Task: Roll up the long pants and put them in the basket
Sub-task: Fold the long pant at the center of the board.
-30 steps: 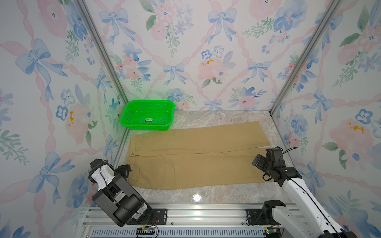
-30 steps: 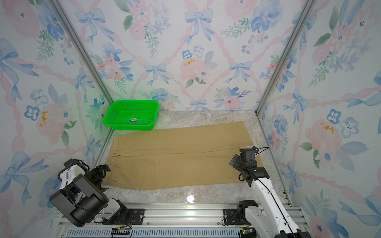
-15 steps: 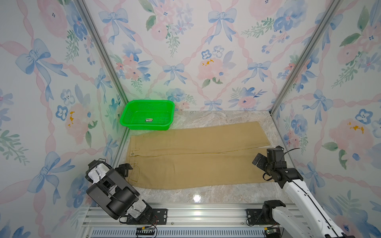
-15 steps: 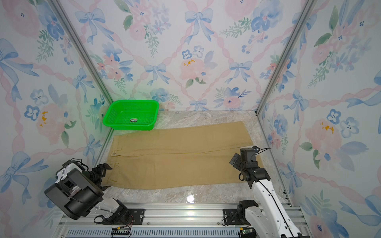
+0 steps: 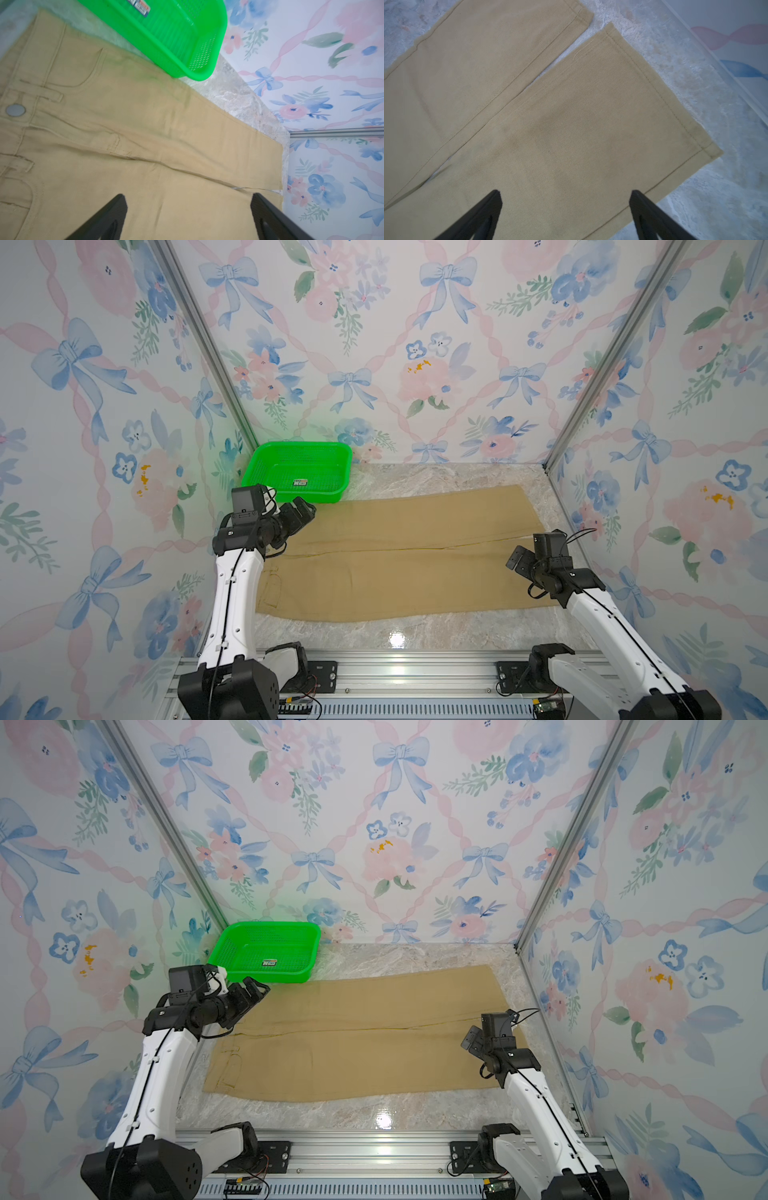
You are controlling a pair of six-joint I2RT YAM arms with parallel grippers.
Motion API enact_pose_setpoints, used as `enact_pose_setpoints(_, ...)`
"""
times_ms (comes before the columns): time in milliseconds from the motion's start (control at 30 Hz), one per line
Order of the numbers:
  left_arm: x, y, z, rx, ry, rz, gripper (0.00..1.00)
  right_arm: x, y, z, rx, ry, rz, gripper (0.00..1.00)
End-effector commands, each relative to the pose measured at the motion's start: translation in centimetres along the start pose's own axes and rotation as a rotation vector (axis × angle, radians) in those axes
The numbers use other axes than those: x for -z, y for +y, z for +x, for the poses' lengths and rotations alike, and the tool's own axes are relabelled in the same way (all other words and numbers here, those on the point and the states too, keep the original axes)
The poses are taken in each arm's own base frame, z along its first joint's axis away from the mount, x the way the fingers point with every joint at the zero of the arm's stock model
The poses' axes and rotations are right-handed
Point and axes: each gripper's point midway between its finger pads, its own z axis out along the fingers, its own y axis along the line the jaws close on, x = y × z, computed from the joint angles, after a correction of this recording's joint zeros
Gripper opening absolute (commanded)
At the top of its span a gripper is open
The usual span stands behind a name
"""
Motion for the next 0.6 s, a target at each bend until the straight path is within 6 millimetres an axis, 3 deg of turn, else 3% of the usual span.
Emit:
enact_pose_setpoints(0,-0.6,-1.0,-1.1,-0.005,-0.008,0.055,0.43,0.6,1.2,-1.1,0.019,-0.021,-0.024,1.0)
enact_pose_setpoints(33,-0.7,-0.8,-1.1,0.015,0.001,0.039,0.99,0.6,1.4,-1.3,0.017,-0.025,-0.03,1.0)
enact_pose_setpoints(100,-1.1,-0.6,-0.9,-0.008,0.049,0.021,0.99,0.6,1.7,-1.2,0.018,-0.026,-0.038,1.0)
enact_pose_setpoints(133,-1.4,-1.4,-0.6,-0.038,0.08,0.074,0.56,0.6,1.7,-1.3,0.016,-0.028,-0.038,1.0)
enact_pose_setpoints(167,-1.7,-1.4,-0.3,-0.037,0.104,0.083,0.01,0.6,1.7,-1.2,0.015,-0.027,-0.037,1.0)
enact_pose_setpoints(267,-1.6,-1.1,-0.2,-0.005,0.105,0.06,0.0,0.7,1.6,-1.3,0.012,-0.035,-0.037,1.0)
enact_pose_setpoints(333,-1.3,-1.9,-0.4,-0.022,0.084,0.104,0.0,0.7,1.5,-1.3,0.006,-0.039,-0.036,1.0)
enact_pose_setpoints(367,-1.2,-2.2,-0.3,-0.017,0.091,0.121,0.26,0.7,1.5,-1.3,0.004,-0.04,-0.035,1.0)
enact_pose_setpoints(400,-1.2,-2.5,-0.3,0.006,0.096,0.136,0.94,0.7,1.5,-1.3,0.005,-0.041,-0.035,1.0)
enact_pose_setpoints(433,-1.2,-3.4,-0.2,0.014,0.111,0.186,0.99,0.7,1.5,-1.3,0.007,-0.042,-0.034,1.0)
enact_pose_setpoints(500,-1.2,-5.6,0.3,-0.012,0.153,0.3,0.98,0.6,1.4,-1.3,0.012,-0.04,-0.029,1.0)
enact_pose_setpoints(567,-1.1,-7.7,0.5,-0.021,0.198,0.447,0.0,0.5,1.4,-1.2,0.015,-0.035,-0.027,1.0)
